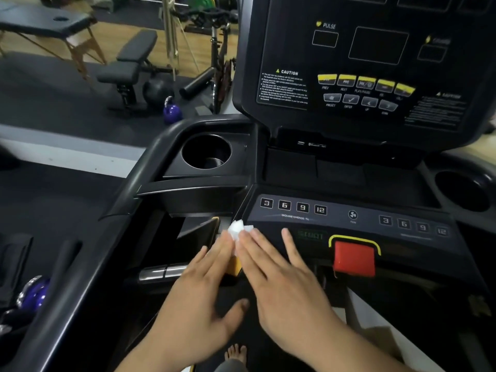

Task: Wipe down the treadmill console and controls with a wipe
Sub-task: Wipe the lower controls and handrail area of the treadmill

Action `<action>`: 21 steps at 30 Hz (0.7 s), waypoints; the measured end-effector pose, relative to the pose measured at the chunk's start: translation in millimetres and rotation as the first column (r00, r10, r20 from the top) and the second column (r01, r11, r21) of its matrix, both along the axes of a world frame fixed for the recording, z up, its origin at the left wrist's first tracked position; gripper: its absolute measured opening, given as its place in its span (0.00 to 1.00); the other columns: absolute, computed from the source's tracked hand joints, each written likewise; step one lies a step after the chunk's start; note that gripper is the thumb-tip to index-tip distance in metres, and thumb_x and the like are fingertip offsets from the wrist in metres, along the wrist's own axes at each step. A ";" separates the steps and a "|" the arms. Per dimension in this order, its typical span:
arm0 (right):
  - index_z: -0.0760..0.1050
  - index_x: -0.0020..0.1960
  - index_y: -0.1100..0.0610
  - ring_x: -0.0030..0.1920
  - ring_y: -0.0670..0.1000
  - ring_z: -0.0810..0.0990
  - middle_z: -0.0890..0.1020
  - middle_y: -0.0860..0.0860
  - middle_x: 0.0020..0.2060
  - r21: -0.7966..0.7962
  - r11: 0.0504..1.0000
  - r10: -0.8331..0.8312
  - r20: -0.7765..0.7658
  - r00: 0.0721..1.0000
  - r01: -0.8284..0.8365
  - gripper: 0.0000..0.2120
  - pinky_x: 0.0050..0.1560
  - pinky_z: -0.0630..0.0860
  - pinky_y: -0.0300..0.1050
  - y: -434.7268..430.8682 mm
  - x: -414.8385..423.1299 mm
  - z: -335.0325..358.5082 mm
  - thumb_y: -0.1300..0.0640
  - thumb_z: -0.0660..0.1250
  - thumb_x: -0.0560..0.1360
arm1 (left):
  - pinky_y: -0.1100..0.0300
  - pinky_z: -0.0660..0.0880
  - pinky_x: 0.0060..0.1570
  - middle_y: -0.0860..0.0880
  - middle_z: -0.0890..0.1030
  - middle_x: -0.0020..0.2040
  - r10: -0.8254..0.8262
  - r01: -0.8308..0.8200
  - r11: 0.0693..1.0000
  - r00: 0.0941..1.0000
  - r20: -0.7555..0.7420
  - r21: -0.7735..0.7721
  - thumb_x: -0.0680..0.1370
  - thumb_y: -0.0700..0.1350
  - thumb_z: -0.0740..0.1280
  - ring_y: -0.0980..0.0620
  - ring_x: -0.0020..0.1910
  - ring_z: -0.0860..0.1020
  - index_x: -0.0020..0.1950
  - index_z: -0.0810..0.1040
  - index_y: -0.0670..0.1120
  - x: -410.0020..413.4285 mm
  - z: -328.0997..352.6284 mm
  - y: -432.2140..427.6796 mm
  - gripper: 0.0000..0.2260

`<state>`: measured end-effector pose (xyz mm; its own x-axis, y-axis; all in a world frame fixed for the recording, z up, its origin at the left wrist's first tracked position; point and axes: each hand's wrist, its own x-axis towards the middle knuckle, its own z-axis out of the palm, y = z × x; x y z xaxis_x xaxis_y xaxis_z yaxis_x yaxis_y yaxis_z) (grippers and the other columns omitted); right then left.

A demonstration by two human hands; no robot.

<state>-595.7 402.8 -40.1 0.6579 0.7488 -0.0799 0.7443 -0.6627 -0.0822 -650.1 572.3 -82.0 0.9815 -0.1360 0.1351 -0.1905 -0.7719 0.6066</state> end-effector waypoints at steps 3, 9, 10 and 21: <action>0.53 0.78 0.57 0.77 0.52 0.47 0.53 0.51 0.78 -0.006 0.999 -0.039 0.032 0.999 0.039 0.36 0.74 0.43 0.67 -9.4 0.5 4.7 0.52 0.59 0.73 | 0.50 0.53 0.77 0.51 0.50 0.81 -0.029 0.024 0.990 0.999 0.028 0.139 0.73 0.57 0.65 0.55 0.79 0.49 0.81 0.46 0.48 2.6 1.4 -7.1 0.43; 0.47 0.78 0.55 0.77 0.51 0.42 0.49 0.51 0.78 -0.050 0.989 -0.139 0.066 0.988 0.142 0.37 0.74 0.38 0.66 -31.5 22.3 8.1 0.55 0.61 0.75 | 0.37 0.54 0.75 0.36 0.51 0.79 0.001 -0.029 0.875 0.998 0.058 0.483 0.69 0.56 0.70 0.37 0.79 0.49 0.79 0.47 0.38 39.1 16.1 -51.1 0.49; 0.43 0.78 0.54 0.76 0.50 0.37 0.45 0.49 0.77 -0.058 0.984 -0.164 0.084 0.983 0.170 0.36 0.73 0.34 0.65 -36.2 29.0 9.2 0.55 0.59 0.76 | 0.37 0.49 0.75 0.35 0.47 0.79 0.000 -0.031 0.852 0.998 0.058 0.523 0.70 0.57 0.68 0.36 0.78 0.44 0.78 0.41 0.38 49.4 19.4 -59.8 0.50; 0.47 0.79 0.51 0.77 0.45 0.41 0.50 0.44 0.78 -0.007 0.841 -0.540 0.059 0.839 0.542 0.30 0.75 0.37 0.63 -161.4 50.7 24.1 0.56 0.52 0.79 | 0.37 0.36 0.74 0.38 0.38 0.79 -0.309 0.279 0.777 0.950 -0.045 0.564 0.73 0.62 0.63 0.42 0.78 0.36 0.78 0.36 0.40 115.7 43.6 -184.2 0.49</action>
<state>-544.9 241.4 -16.0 0.9615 0.2709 -0.0458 0.2695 -0.9624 -0.0338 -534.4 388.1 -38.3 0.8756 -0.4830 -0.0091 -0.4812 -0.8736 0.0734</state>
